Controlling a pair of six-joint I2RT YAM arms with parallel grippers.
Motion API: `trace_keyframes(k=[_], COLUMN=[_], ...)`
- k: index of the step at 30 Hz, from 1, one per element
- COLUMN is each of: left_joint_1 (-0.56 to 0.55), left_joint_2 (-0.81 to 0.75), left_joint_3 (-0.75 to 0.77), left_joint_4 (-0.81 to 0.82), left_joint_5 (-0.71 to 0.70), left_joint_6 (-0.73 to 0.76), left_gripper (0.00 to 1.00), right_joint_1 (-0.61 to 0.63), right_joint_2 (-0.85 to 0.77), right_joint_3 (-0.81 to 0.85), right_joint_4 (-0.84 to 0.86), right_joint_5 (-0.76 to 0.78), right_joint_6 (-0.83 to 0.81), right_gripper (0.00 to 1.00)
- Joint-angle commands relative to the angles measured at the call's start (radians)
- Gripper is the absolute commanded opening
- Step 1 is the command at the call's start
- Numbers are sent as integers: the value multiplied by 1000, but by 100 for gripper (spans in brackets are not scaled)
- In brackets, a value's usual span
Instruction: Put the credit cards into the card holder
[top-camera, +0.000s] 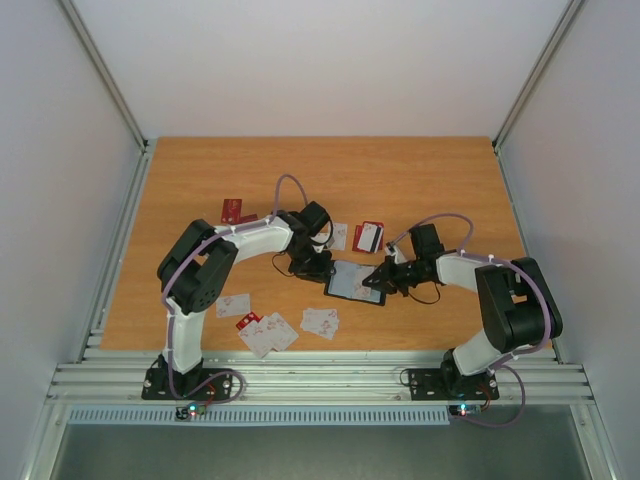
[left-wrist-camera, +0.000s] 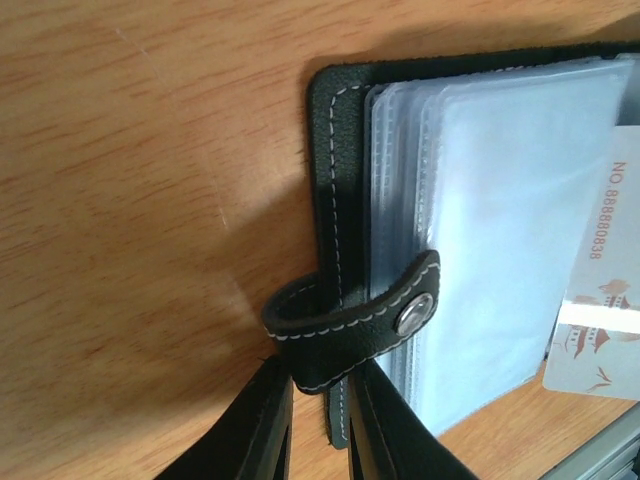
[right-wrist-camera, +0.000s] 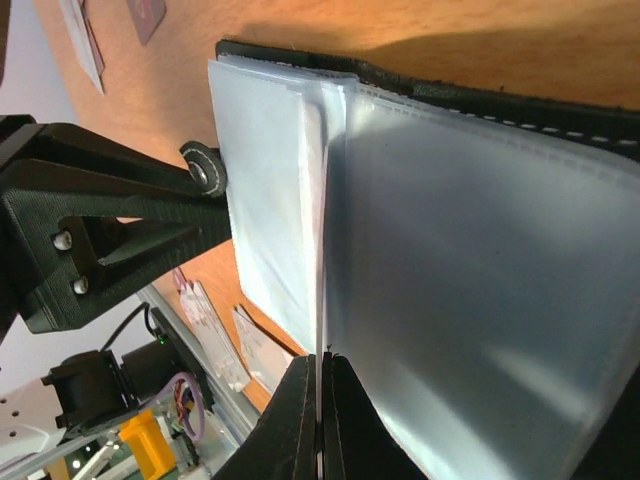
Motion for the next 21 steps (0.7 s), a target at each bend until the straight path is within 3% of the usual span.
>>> trace_keyframes(k=[1, 10, 16, 21], left_joint_1=[0, 0, 1, 0], left_joint_2=[40, 58, 54, 43], left_joint_3=[11, 38, 51, 43], left_joint_4=[-35, -65, -90, -105], left_joint_5=[-7, -14, -53, -102], left_joint_6=[27, 42, 44, 36], left_gripper=[18, 18, 18, 17], right_joint_1=[6, 6, 6, 6], right_joint_2=[18, 43, -88, -181], right_joint_3=[6, 18, -2, -92], right_joint_4=[66, 57, -1, 113], right_joint_5=[-32, -18, 84, 114], right_joint_6=[4, -47, -54, 32], right_gripper=[1, 1, 1, 1])
